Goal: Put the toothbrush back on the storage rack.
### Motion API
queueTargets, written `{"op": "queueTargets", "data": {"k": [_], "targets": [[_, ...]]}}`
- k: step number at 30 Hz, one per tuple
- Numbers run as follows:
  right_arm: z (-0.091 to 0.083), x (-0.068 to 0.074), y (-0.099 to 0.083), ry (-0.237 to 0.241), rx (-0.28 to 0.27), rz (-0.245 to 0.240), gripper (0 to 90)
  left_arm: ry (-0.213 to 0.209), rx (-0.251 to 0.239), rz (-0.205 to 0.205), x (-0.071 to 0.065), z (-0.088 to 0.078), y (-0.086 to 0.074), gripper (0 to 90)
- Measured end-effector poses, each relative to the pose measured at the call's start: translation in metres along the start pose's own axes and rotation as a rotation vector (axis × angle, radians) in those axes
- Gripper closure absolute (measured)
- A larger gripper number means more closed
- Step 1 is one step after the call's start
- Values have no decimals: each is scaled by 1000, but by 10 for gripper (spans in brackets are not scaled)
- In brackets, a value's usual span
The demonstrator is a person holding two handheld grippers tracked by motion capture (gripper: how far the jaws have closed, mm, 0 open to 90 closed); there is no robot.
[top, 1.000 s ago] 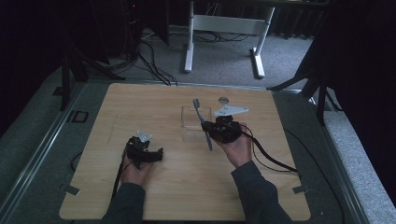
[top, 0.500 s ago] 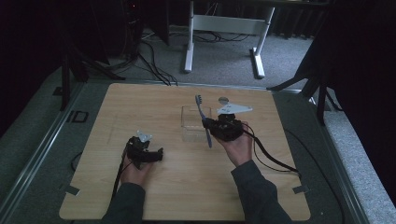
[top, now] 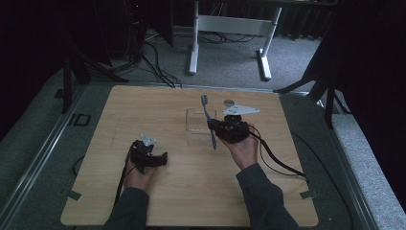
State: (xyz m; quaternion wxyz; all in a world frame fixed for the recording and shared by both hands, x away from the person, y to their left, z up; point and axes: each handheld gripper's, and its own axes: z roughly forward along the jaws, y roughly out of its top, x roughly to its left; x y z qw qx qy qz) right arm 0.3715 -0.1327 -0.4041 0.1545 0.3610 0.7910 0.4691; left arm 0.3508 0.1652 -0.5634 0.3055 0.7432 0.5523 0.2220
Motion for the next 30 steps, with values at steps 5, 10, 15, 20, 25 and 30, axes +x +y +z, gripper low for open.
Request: {"op": "queueTargets", "data": {"k": [5, 10, 15, 20, 25, 30], "targets": [[0, -2, 1, -7, -9, 4, 824, 0, 0, 0, 0, 0, 0, 86], [0, -3, 2, -8, -20, 10, 824, -1, 0, 1, 0, 0, 0, 86], [0, -5, 4, -8, -35, 18, 824, -1, -1, 1, 0, 0, 0, 86], [0, -6, 5, -9, -49, 25, 824, -1, 0, 1, 0, 0, 0, 86], [1, -7, 6, 0, -62, 43, 824, -1, -1, 1, 0, 0, 0, 86], [2, -8, 7, 5, -78, 56, 824, 0, -1, 1, 0, 0, 0, 86]]}}
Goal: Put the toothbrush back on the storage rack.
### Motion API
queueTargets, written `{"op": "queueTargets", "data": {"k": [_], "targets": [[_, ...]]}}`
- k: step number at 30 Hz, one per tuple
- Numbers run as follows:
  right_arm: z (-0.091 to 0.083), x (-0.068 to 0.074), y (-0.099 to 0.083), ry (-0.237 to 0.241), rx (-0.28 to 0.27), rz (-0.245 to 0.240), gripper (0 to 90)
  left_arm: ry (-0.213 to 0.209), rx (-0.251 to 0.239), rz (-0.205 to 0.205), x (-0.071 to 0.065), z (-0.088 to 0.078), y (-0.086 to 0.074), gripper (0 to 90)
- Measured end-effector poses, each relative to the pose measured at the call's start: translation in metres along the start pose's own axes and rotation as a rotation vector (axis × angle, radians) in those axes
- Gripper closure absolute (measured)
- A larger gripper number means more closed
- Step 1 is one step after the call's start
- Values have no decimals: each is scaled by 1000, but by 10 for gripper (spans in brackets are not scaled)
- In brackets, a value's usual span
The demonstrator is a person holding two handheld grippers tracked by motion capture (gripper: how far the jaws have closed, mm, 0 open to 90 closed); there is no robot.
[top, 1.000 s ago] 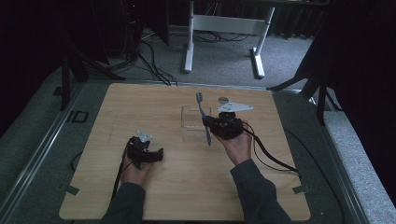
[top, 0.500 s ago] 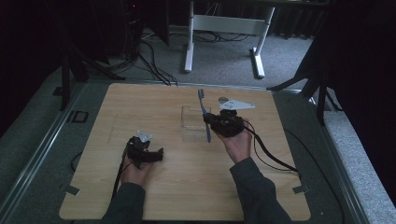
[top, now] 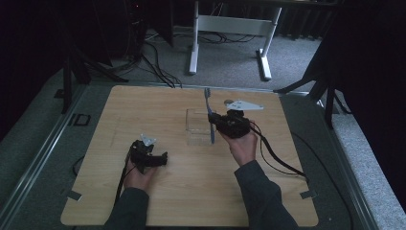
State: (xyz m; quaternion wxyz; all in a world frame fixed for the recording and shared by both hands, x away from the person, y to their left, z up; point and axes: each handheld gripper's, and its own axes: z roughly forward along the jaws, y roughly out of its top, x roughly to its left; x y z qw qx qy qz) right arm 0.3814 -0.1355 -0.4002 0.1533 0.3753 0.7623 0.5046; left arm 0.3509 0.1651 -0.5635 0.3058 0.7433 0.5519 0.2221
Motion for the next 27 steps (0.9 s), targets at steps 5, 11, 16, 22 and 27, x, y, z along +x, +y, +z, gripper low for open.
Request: {"op": "queueTargets", "data": {"k": [5, 11, 16, 22, 27], "targets": [[2, -1, 1, 0, -6, 8, 824, 0, 0, 0, 0, 0, 0, 86], [1, -4, 4, 0, -22, 23, 824, 0, 0, 0, 0, 0, 0, 86], [1, -6, 5, -9, -37, 33, 825, 0, 0, 0, 0, 0, 0, 86], [1, -8, 7, -20, -62, 43, 824, 0, 0, 0, 0, 0, 0, 87], [2, -10, 8, -25, -81, 58, 824, 0, 0, 0, 0, 0, 0, 86]]}}
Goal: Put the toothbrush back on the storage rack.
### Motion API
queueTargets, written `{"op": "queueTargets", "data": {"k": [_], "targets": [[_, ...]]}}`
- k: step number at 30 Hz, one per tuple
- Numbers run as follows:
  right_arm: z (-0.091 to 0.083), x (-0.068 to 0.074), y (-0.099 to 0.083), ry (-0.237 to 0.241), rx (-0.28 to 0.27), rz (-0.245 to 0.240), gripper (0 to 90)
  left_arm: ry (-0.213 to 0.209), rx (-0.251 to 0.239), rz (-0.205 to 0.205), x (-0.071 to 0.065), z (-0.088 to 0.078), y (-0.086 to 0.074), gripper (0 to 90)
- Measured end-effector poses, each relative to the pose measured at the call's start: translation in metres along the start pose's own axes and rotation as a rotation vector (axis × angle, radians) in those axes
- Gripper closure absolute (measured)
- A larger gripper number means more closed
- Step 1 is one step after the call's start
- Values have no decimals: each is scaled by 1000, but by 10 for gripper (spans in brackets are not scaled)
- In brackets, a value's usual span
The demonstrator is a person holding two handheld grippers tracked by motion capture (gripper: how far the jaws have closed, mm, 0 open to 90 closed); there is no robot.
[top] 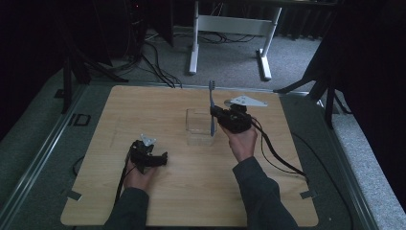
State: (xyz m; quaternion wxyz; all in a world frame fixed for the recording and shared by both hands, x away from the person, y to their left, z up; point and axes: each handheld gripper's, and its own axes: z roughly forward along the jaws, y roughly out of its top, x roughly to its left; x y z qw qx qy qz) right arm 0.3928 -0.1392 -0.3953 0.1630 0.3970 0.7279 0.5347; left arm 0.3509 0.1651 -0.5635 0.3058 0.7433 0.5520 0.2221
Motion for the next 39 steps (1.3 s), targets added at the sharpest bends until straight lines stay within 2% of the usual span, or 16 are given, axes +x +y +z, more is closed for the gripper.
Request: {"op": "queueTargets", "data": {"k": [16, 27, 39], "targets": [[7, -4, 1, -20, -32, 28, 825, -1, 0, 1, 0, 0, 0, 87], [13, -7, 3, -21, -53, 15, 824, -1, 0, 1, 0, 0, 0, 86], [25, -10, 1, -41, -50, 0, 824, -1, -1, 1, 0, 0, 0, 87]]}}
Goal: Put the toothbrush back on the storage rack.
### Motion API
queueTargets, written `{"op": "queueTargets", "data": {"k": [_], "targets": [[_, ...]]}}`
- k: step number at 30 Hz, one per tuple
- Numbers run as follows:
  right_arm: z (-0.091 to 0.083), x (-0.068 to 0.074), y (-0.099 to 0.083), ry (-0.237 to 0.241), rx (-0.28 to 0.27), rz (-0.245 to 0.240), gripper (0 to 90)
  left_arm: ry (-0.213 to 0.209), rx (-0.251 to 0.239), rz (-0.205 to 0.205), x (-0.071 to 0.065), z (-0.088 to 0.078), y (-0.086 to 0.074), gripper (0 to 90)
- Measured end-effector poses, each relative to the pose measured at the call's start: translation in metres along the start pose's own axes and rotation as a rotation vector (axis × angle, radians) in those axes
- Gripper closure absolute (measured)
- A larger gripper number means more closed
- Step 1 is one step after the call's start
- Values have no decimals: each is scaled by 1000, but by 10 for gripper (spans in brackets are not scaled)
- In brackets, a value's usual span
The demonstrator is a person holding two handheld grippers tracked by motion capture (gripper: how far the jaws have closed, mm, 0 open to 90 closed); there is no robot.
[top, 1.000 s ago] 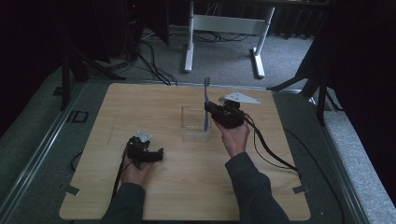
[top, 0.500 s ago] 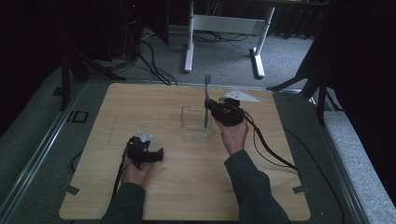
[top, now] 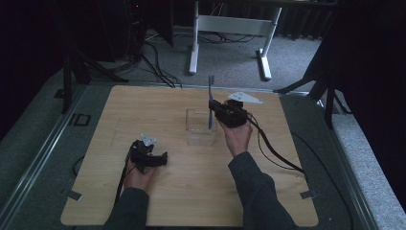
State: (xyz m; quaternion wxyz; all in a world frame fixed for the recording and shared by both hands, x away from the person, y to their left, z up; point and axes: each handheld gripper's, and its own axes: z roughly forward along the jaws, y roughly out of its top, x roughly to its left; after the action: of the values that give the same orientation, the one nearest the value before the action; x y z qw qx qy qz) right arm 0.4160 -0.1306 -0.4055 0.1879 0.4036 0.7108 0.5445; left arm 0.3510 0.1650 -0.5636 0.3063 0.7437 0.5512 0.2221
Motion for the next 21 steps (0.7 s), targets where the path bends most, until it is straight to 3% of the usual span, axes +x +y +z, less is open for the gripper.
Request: {"op": "queueTargets", "data": {"k": [21], "targets": [[12, -2, -6, -43, 11, -49, 824, 0, 0, -1, 0, 0, 0, 87]]}}
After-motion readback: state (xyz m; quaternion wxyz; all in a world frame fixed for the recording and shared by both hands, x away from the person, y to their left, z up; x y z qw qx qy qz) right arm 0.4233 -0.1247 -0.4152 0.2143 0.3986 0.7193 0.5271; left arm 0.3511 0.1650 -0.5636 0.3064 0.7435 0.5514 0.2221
